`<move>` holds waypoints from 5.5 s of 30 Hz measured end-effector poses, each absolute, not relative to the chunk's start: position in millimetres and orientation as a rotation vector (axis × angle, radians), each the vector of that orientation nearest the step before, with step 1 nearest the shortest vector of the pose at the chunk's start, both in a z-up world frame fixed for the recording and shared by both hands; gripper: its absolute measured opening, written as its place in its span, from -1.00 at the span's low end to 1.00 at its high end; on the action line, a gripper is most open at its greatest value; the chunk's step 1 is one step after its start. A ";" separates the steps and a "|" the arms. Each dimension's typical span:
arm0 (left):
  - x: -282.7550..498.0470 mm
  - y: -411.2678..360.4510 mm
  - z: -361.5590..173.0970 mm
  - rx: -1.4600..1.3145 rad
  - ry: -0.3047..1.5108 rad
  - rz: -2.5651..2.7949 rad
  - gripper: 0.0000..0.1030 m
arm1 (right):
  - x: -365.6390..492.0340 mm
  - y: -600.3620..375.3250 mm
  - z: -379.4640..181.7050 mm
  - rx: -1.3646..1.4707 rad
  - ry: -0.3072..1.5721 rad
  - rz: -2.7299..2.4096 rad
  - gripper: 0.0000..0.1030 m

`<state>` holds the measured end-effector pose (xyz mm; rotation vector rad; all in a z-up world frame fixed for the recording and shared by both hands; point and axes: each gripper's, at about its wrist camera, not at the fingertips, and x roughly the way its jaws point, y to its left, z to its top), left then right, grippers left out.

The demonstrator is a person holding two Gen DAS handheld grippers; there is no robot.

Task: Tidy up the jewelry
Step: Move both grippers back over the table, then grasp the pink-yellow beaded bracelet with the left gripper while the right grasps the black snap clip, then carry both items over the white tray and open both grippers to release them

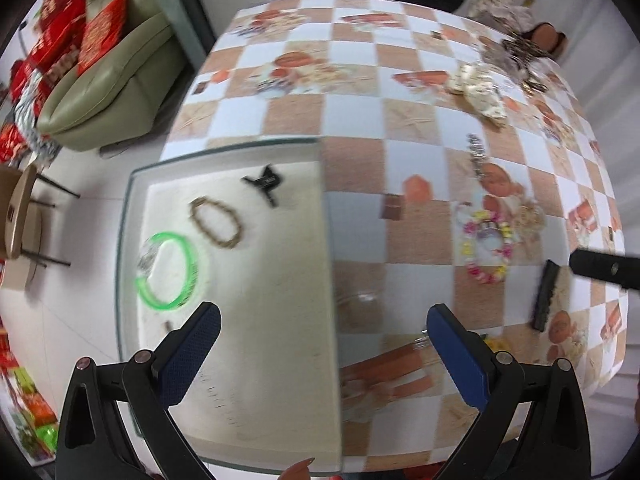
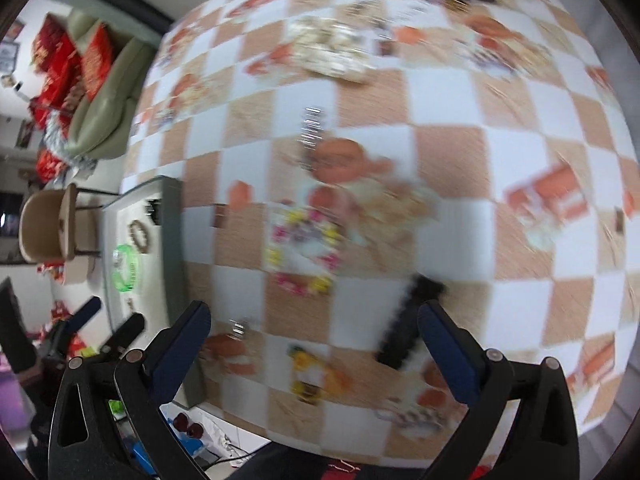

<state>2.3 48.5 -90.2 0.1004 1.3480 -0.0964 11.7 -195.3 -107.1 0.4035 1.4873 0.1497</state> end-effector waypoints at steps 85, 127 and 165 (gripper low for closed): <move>25.9 -35.3 -102.4 0.015 1.353 -0.334 -0.50 | -4.5 -205.8 -144.6 0.393 1.461 -0.055 -0.36; -52.0 193.9 -105.7 -0.290 1.307 0.110 -0.50 | 33.7 -3.7 -63.0 0.054 1.387 0.464 -0.36; -71.6 217.7 -167.1 -0.190 1.410 0.258 -0.06 | 35.8 129.2 -161.7 -0.204 1.528 0.597 -0.34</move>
